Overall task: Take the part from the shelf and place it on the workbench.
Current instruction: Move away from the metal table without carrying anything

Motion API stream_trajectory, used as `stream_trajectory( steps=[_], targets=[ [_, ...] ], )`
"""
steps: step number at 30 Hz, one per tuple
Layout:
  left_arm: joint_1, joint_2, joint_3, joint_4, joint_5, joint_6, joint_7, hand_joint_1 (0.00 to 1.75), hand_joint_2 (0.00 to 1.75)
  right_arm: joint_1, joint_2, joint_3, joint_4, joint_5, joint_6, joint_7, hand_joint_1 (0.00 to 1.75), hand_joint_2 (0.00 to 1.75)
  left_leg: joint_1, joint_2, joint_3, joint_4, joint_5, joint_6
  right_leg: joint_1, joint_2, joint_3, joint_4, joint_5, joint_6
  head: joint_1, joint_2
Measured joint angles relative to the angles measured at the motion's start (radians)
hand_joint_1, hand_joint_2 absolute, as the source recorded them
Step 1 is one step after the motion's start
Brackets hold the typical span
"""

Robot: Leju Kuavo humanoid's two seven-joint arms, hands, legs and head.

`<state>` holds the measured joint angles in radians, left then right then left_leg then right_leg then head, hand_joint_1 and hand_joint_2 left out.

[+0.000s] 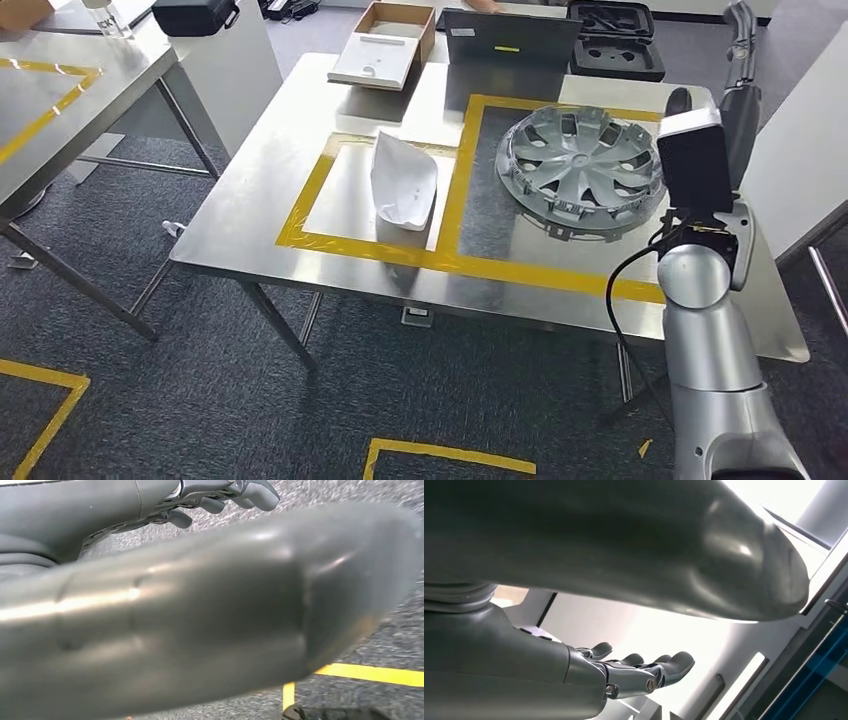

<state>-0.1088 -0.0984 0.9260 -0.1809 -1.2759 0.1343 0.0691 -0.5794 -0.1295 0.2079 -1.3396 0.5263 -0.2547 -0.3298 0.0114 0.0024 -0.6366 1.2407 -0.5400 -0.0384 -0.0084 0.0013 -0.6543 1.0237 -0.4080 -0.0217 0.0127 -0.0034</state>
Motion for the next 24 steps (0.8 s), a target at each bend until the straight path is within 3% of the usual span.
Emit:
stream_trajectory(
  steps=[2,3,4,6,7,8,9,11,12,13,14,16,18,19,22,24],
  targets=[
    [-0.002,0.000,0.000,-0.001,0.001,0.000,-0.001,0.00,0.00,0.001,-0.001,0.000,0.000,0.001,-0.001,0.002,0.00,0.00,-0.003,-0.002,0.105,-0.141,0.006,0.011,0.001,0.000,-0.016,0.001,0.019,0.009,0.000,0.000],
    [-0.003,0.000,0.000,-0.001,0.001,0.000,-0.002,0.00,0.00,0.002,-0.001,0.000,0.000,0.002,-0.002,0.003,0.00,0.00,-0.006,-0.004,0.137,-0.191,-0.002,0.017,0.001,0.000,-0.019,0.001,0.027,0.015,0.001,0.000],
    [-0.002,0.000,0.000,-0.001,0.003,0.000,-0.003,0.00,0.00,0.004,-0.002,0.000,0.002,0.003,-0.004,0.004,0.00,0.00,-0.009,-0.005,0.150,-0.216,-0.010,0.023,0.001,0.000,-0.019,-0.001,0.036,0.022,0.000,0.000],
    [0.001,-0.001,0.000,-0.001,0.006,0.000,-0.005,0.00,0.00,0.014,-0.009,0.000,0.007,0.004,-0.009,0.006,0.00,0.00,-0.011,-0.004,0.140,-0.225,0.003,0.040,-0.002,-0.001,-0.019,-0.007,0.050,0.036,-0.004,0.000],
    [0.002,-0.001,0.000,0.000,0.008,0.000,-0.007,0.00,0.00,0.021,-0.017,-0.001,0.011,0.004,-0.014,0.006,0.00,0.00,-0.010,-0.002,0.132,-0.226,0.014,0.050,-0.003,0.000,-0.024,-0.002,0.041,0.042,-0.004,0.000],
    [0.003,-0.002,0.000,0.000,0.009,0.001,-0.008,0.00,0.00,0.030,-0.027,-0.003,0.016,0.004,-0.020,0.007,0.00,0.00,-0.009,0.000,0.123,-0.229,0.026,0.059,-0.004,0.001,-0.034,0.019,0.012,0.048,-0.003,0.000],
    [0.005,-0.002,0.000,0.000,0.010,0.002,-0.009,0.00,0.00,0.038,-0.038,-0.006,0.022,0.004,-0.027,0.006,0.00,0.00,-0.007,0.002,0.110,-0.230,0.040,0.066,-0.005,0.001,-0.050,0.061,-0.034,0.052,-0.001,0.000],
    [0.010,-0.002,0.001,0.000,0.011,0.003,-0.009,0.00,0.00,0.057,-0.059,-0.016,0.037,0.003,-0.041,0.005,0.00,0.00,-0.008,0.003,0.079,-0.229,0.065,0.072,-0.006,0.001,-0.088,0.190,-0.131,0.059,0.003,0.000],
    [0.013,-0.002,0.001,0.000,0.011,0.003,-0.009,0.00,0.00,0.069,-0.069,-0.025,0.046,0.004,-0.051,0.007,0.00,0.00,-0.009,0.003,0.062,-0.227,0.078,0.072,-0.006,0.001,-0.097,0.248,-0.154,0.061,0.003,0.000],
    [0.015,-0.003,0.001,0.000,0.011,0.003,-0.009,0.00,0.00,0.081,-0.078,-0.034,0.056,0.007,-0.060,0.012,0.00,0.00,-0.009,0.003,0.045,-0.225,0.089,0.072,-0.006,0.001,-0.093,0.281,-0.153,0.061,0.004,0.000],
    [0.018,-0.004,0.001,0.000,0.011,0.003,-0.010,0.00,0.00,0.091,-0.087,-0.045,0.067,0.013,-0.071,0.020,0.00,0.00,-0.009,0.003,0.029,-0.221,0.099,0.071,-0.006,0.001,-0.071,0.279,-0.135,0.061,0.004,0.000],
    [0.019,-0.007,0.001,0.000,0.010,0.003,-0.010,0.00,0.00,0.097,-0.106,-0.074,0.102,0.034,-0.093,0.039,0.00,0.00,-0.009,0.003,0.003,-0.212,0.114,0.066,-0.005,0.000,0.024,0.171,-0.097,0.058,0.004,0.000],
    [0.018,-0.011,0.001,0.000,0.008,0.003,-0.010,0.00,0.00,0.090,-0.127,-0.115,0.164,0.058,-0.116,0.047,0.00,0.00,-0.011,0.002,-0.010,-0.206,0.128,0.057,0.000,-0.002,0.115,0.040,-0.105,0.049,0.004,0.000],
    [0.018,-0.013,0.001,0.000,0.007,0.003,-0.011,0.00,0.00,0.083,-0.139,-0.141,0.205,0.067,-0.128,0.047,0.00,0.00,-0.011,0.001,-0.013,-0.206,0.135,0.052,0.003,-0.002,0.135,0.004,-0.115,0.043,0.005,0.000],
    [0.019,-0.014,0.002,0.000,0.005,0.003,-0.012,0.00,0.00,0.068,-0.165,-0.218,0.336,0.088,-0.162,0.030,0.00,0.00,-0.010,-0.001,-0.020,-0.209,0.147,0.034,0.005,-0.004,0.129,-0.013,-0.097,0.022,0.009,0.000],
    [0.019,-0.015,0.002,0.000,0.005,0.002,-0.011,0.00,0.00,0.064,-0.175,-0.256,0.402,0.099,-0.175,0.021,0.00,0.00,-0.009,-0.002,-0.046,-0.160,0.089,0.025,0.000,-0.007,0.111,-0.019,-0.072,0.008,0.007,0.000]
  ],
)
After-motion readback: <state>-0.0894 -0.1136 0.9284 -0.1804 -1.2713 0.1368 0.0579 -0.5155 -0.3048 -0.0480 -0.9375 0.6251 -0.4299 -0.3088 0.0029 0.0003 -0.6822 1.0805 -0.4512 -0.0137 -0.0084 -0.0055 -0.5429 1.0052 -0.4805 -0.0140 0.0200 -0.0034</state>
